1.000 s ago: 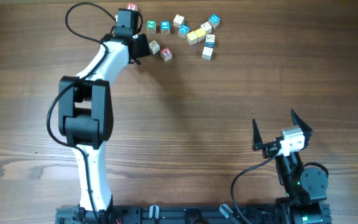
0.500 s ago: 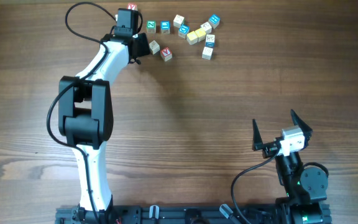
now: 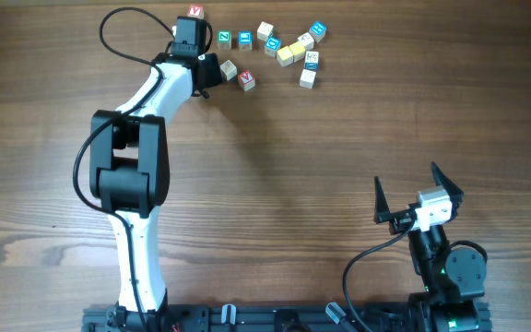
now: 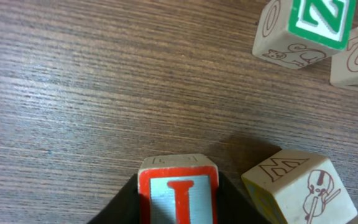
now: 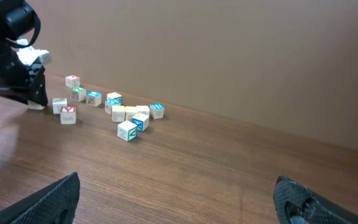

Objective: Form a horizontal line
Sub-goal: 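Lower the left gripper onto the red 'I' block and close on it, then carry the red 'I' block toward the table center with the left gripper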

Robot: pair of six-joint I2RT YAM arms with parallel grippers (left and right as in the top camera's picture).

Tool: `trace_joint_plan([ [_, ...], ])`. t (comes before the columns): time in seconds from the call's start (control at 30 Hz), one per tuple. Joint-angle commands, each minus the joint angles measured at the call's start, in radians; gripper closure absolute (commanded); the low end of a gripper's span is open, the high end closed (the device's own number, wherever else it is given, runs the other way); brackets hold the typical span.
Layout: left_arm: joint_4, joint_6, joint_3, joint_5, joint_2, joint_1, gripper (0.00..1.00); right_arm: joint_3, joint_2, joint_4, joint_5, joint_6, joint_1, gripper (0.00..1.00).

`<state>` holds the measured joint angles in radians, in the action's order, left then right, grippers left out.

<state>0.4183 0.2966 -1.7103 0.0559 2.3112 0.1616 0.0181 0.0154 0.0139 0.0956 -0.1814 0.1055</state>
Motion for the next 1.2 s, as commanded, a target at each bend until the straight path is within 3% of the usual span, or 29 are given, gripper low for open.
trace_joint_plan([
  [0.0, 0.034, 0.000, -0.009, 0.013, -0.089, -0.005, 0.83, -0.005, -0.008, -0.003, -0.013, -0.002, -0.006, 0.00],
  [0.17, 0.174, 0.000, -0.009, 0.009, -0.175, -0.004, 0.87, -0.005, -0.008, -0.003, -0.013, -0.002, -0.006, 0.00],
  [0.37, 0.388, -0.001, -0.009, -0.131, -0.217, -0.005, 0.96, -0.005, -0.008, -0.003, -0.013, -0.002, -0.006, 0.00],
  [0.77, 0.765, -0.001, -0.009, -0.187, -0.404, 0.015, 0.96, -0.005, -0.008, -0.003, -0.013, -0.002, -0.006, 0.00],
  [1.0, 0.782, -0.004, 0.028, -0.185, -0.407, 0.100, 0.96, -0.005, -0.008, -0.003, -0.013, -0.002, -0.006, 0.00],
  [1.17, 0.583, 0.026, 0.220, -0.185, -0.407, 0.148, 0.96, -0.005, -0.008, -0.003, -0.013, -0.002, -0.006, 0.00],
])
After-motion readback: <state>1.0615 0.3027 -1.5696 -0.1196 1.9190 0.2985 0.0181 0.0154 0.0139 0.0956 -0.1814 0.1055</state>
